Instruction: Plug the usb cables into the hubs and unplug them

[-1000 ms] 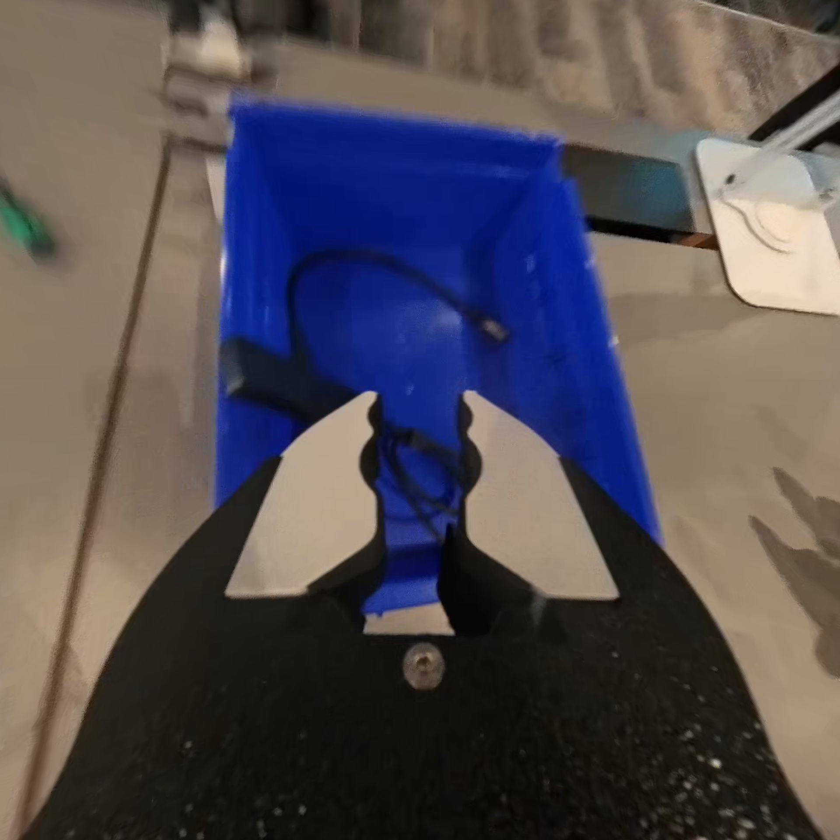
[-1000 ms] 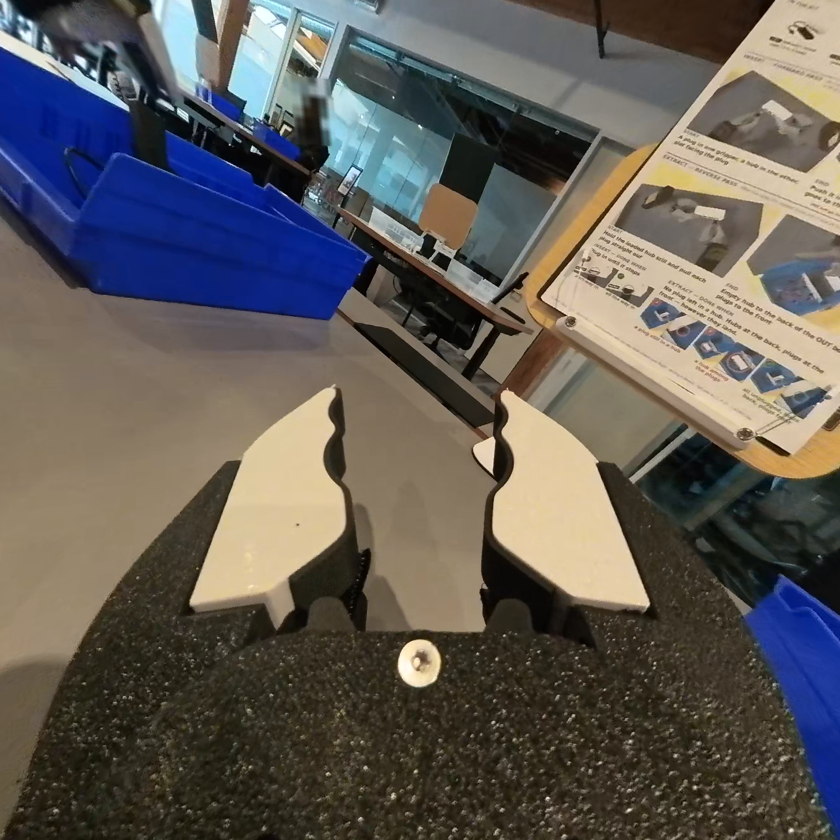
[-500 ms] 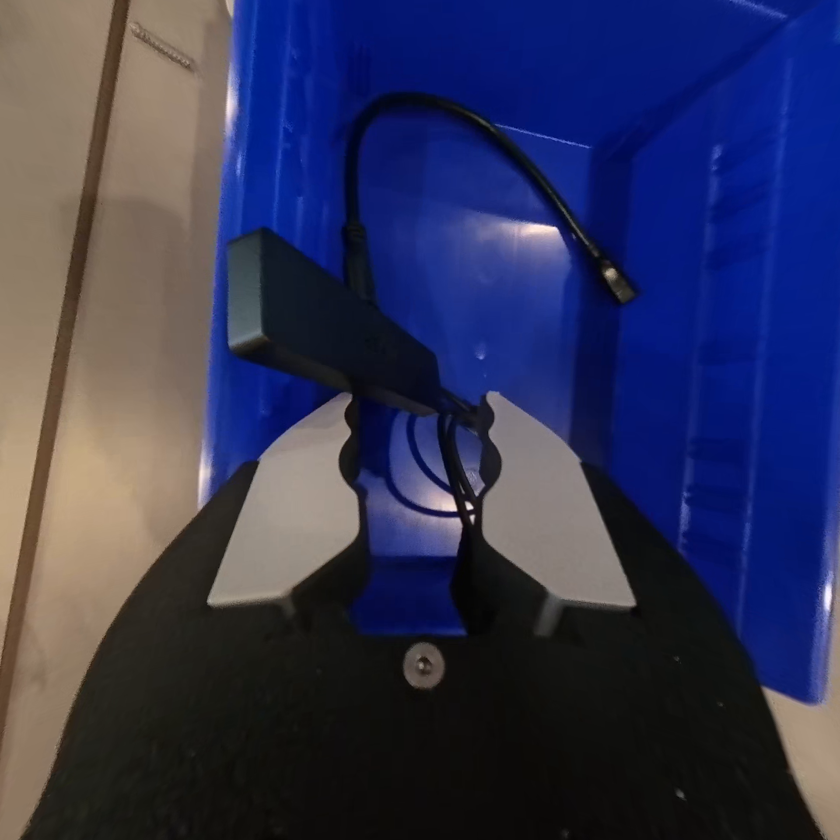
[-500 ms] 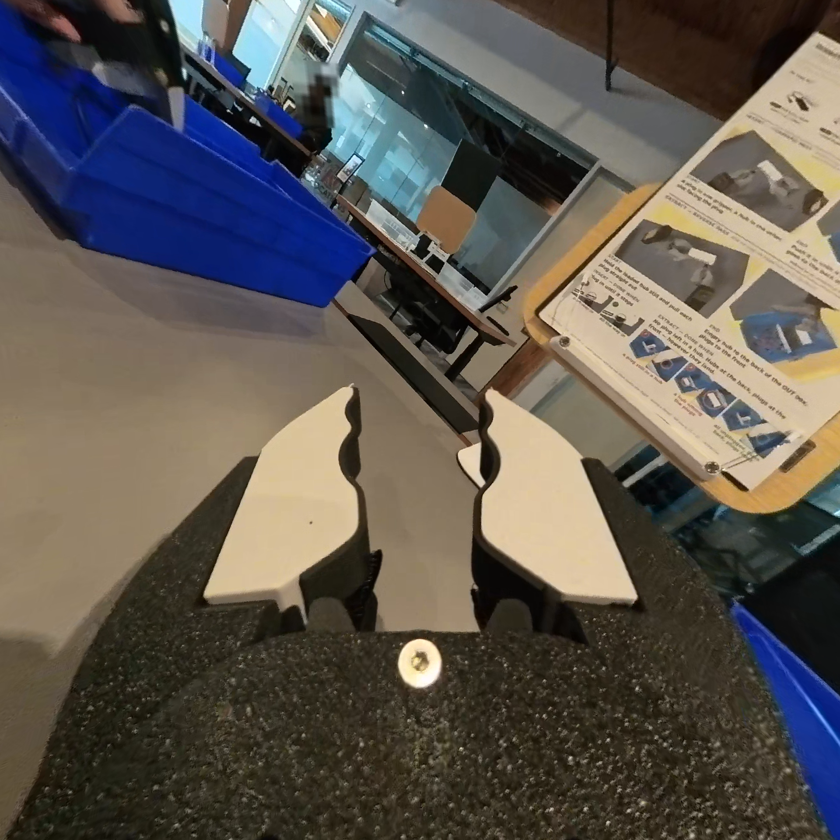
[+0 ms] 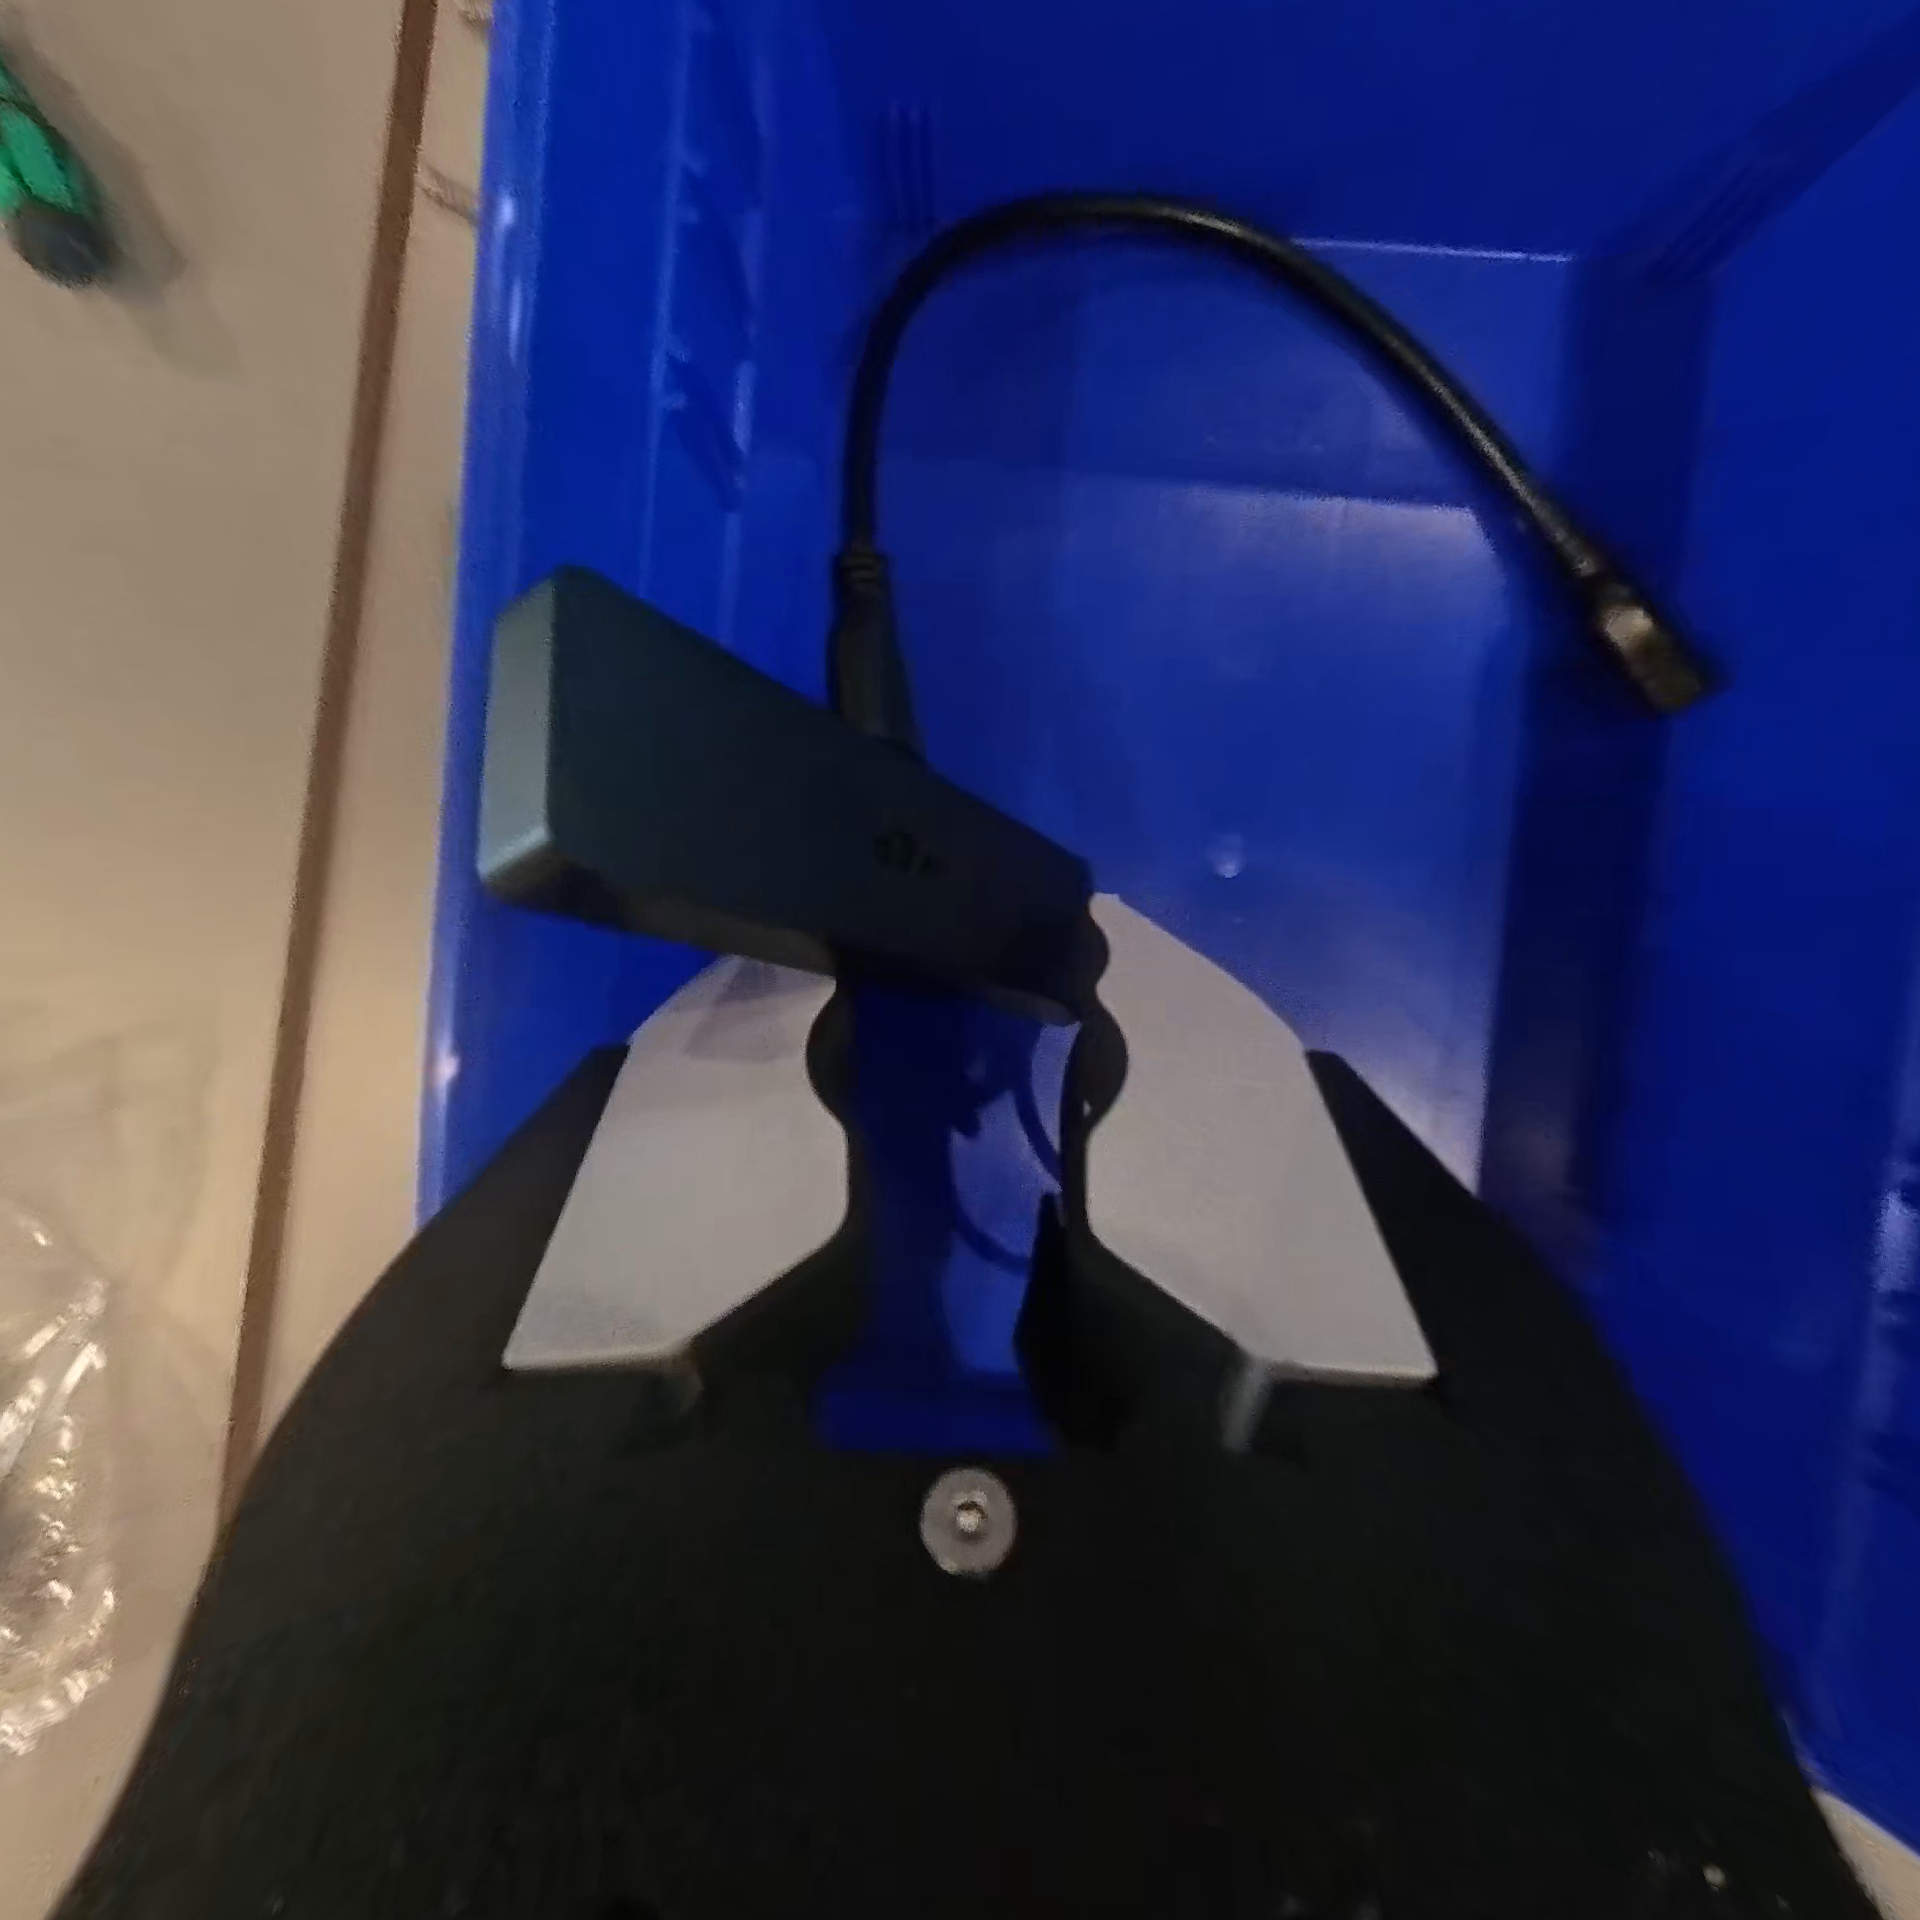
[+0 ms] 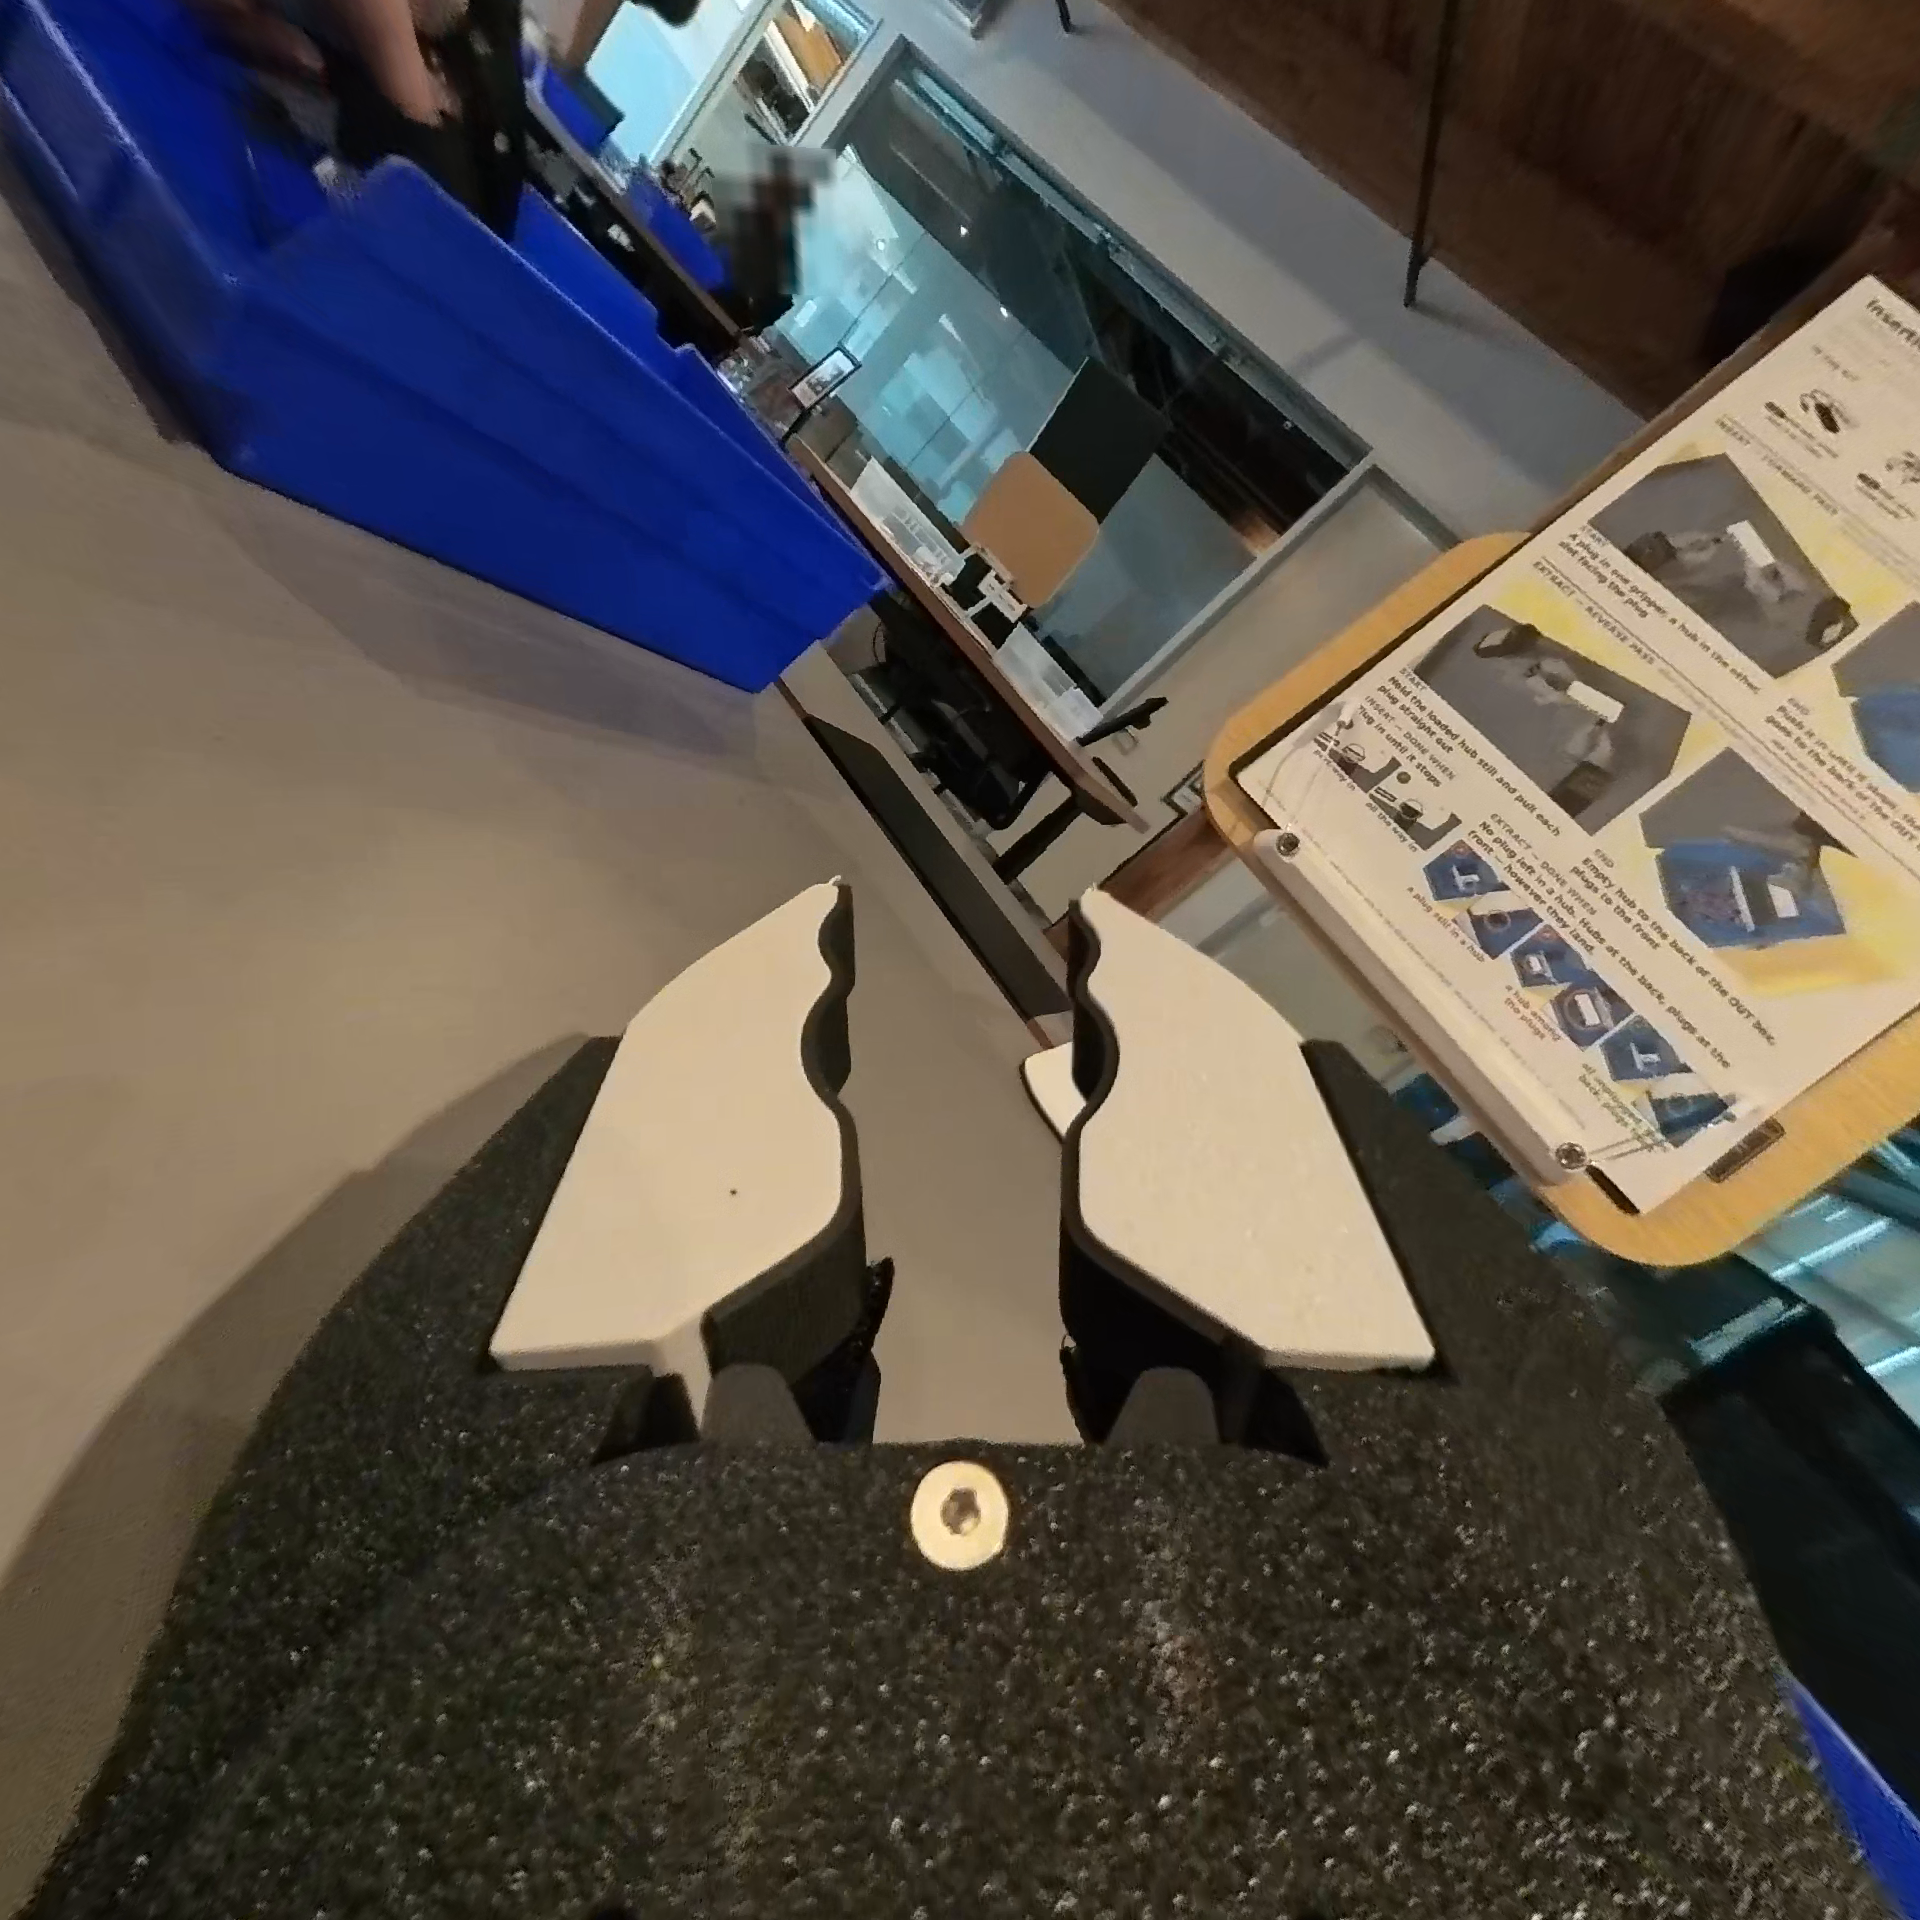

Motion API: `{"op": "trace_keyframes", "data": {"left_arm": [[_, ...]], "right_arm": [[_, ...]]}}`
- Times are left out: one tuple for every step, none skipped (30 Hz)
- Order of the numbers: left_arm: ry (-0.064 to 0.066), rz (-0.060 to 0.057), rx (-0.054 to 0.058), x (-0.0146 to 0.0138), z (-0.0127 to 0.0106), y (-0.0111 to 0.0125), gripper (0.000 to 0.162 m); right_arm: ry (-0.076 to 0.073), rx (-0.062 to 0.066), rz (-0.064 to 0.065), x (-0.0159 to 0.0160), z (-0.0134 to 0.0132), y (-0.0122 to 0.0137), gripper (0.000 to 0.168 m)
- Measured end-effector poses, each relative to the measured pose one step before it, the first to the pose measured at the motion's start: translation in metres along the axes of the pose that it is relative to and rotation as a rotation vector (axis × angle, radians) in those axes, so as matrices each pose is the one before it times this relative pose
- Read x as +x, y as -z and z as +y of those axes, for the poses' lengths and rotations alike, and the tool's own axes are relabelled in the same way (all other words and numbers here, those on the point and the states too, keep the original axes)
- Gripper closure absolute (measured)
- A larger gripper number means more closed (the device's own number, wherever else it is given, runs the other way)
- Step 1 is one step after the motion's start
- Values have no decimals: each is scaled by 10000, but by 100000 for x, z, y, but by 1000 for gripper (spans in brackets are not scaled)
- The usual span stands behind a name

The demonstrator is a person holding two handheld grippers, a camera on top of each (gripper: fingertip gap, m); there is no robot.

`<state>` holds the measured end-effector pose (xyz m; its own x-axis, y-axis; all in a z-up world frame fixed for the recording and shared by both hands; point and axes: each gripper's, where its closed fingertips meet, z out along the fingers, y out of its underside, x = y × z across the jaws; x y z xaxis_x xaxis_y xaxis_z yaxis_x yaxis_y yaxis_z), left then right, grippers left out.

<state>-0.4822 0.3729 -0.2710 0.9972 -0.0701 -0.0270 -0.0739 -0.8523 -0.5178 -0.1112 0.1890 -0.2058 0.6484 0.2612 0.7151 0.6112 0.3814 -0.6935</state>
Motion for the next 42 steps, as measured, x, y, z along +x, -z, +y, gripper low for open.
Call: {"op": "trace_keyframes", "data": {"left_arm": [[-128, 11, 45, 22, -69, -105, 124], [-86, 86, 80, 111, -107, -79, 126], [-41, 145, 129, 149, -179, -50, 130], [1, 172, 188, 179, -265, 22, 135], [-2, 25, 251, -7, -379, 128, 139], [-125, -108, 226, -188, -346, 237, 143], [-222, -108, 261, -168, -366, 330, 147], [-197, -165, 352, -264, -505, 444, 149], [-162, -53, 405, -114, -616, 521, 150], [-71, 130, 440, 183, -718, 567, 151], [-24, 134, 451, 248, -797, 600, 151], [-82, 70, 482, 262, -896, 636, 151], [-133, 46, 502, 308, -982, 698, 151], [-135, -7, 513, 314, -1084, 776, 151], [-167, -61, 589, 294, -1259, 864, 151], [-171, -70, 655, 316, -1420, 955, 151], [-150, -61, 707, 350, -1539, 1014, 151], [-137, -70, 779, 357, -1697, 1054, 151], [-133, -175, 865, 238, -1852, 1076, 151], [-177, -317, 892, 63, -1900, 1078, 151], [-235, -329, 889, 76, -1917, 1012, 151], [-203, -145, 810, 315, -1811, 912, 151], [-33, 85, 704, 614, -1705, 783, 151], [154, 288, 644, 887, -1620, 662, 151], [274, 442, 620, 1133, -1518, 540, 151], [355, 578, 517, 1375, -1318, 365, 151], [393, 738, 333, 1614, -959, 149, 151], [395, 863, 158, 1801, -565, -72, 152], [376, 907, 19, 1853, -177, -283, 152], [376, 938, -106, 1834, 199, -493, 151], [406, 937, -180, 1724, 453, -656, 151], [427, 922, -244, 1587, 683, -782, 152], [441, 911, -293, 1461, 788, -855, 152], [422, 847, -304, 1270, 829, -870, 151], [332, 739, -275, 1067, 814, -877, 151], [213, 659, -287, 917, 830, -865, 152], [150, 544, -334, 739, 872, -824, 151], [116, 433, -386, 571, 904, -779, 151], [63, 358, -361, 468, 819, -705, 149], [58, 312, -313, 414, 722, -648, 149], [57, 306, -297, 394, 655, -560, 150], [35, 332, -297, 430, 627, -473, 151]], "right_arm": [[-106, -18, 22, 99, 61, -6, 130], [-96, -30, 13, 73, 85, -23, 130], [-78, -37, 8, 60, 88, -26, 130], [-58, -31, 5, 47, 84, -25, 130], [-50, -15, 1, 27, 40, -19, 131], [-36, -12, 0, 26, 26, -17, 131], [-16, -9, 16, 22, 12, -12, 131], [1, -9, 19, 37, 12, -12, 131], [5, -14, 13, 12, 14, -16, 132], [5, -18, 14, 9, 30, -22, 133], [0, -12, 8, 5, 14, -27, 133], [-7, -5, 3, 7, 4, -29, 134], [-10, -5, 3, 9, 7, -15, 134], [-8, -8, 10, 19, 11, -13, 135], [-6, -10, 22, 50, 12, -8, 135], [-9, -6, 19, 42, 3, -2, 136], [-20, 2, 13, 40, 4, 1, 136], [-21, 2, 10, 34, -9, -4, 136], [-18, -2, 13, 36, 7, -10, 137], [-15, -2, 4, 20, 0, -14, 137], [-11, -4, -3, 11, 0, -4, 138], [-7, -5, 4, 13, 7, -15, 138], [-5, -3, 12, 21, 0, -8, 138], [-6, 0, 12, 35, -6, -7, 139], [-13, 0, 23, 44, -5, -6, 139], [-21, -2, 33, 65, -4, -2, 139], [-39, -4, 52, 111, 1, 10, 140], [-72, 1, 80, 174, -1, 11, 140], [-116, -2, 103, 235, 14, 34, 141], [-170, -1, 109, 288, 44, 33, 141], [-232, 10, 109, 332, 41, 40, 141], [-271, 15, 103, 363, 62, 40, 141], [-279, -5, 131, 446, 113, 54, 141], [-302, -15, 154, 520, 141, 57, 141], [-348, 3, 129, 506, 126, 67, 141], [-394, 24, 125, 513, 97, 70, 141], [-394, 24, 153, 570, 77, 79, 141], [-353, 12, 192, 630, 88, 89, 140], [-324, 19, 243, 702, 56, 100, 140], [-303, 50, 225, 690, 14, 109, 140], [-295, 46, 140, 568, 20, 110, 140], [-309, 36, 184, 588, 29, 96, 140]]}}
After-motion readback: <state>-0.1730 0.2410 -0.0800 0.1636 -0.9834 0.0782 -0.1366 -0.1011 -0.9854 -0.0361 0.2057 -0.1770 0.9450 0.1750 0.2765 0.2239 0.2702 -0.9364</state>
